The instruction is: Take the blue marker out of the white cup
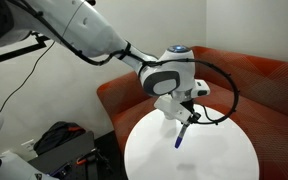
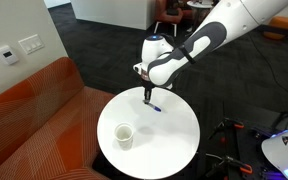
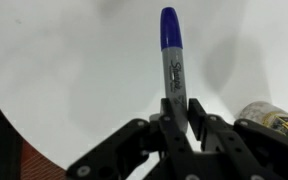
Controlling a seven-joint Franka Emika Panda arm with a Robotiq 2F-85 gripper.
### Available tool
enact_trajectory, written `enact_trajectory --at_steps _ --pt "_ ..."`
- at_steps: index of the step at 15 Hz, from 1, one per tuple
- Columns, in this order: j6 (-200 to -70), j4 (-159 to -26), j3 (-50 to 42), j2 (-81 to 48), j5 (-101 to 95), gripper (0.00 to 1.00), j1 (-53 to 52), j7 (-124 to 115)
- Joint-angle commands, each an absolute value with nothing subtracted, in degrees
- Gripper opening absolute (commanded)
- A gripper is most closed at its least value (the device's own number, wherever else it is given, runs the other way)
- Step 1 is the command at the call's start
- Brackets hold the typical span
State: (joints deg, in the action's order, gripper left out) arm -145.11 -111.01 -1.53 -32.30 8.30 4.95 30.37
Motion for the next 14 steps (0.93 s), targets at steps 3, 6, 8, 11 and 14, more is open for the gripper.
enact_trajectory --at_steps 3,6,8,11,14 --pt "-139.47 -105.0 3.39 -36.82 7.8 0.06 9.97 29.37" --pt "-137.82 -102.69 3.43 -39.56 7.01 0.06 10.33 28.4" --pt "-137.13 -101.46 3.34 -41.09 6.76 0.06 10.3 27.97" --pt "-136.4 -99.69 3.06 -43.31 6.43 0.06 10.04 26.98" --pt "-135.62 -98.24 2.91 -45.03 6.29 0.06 9.97 26.01"
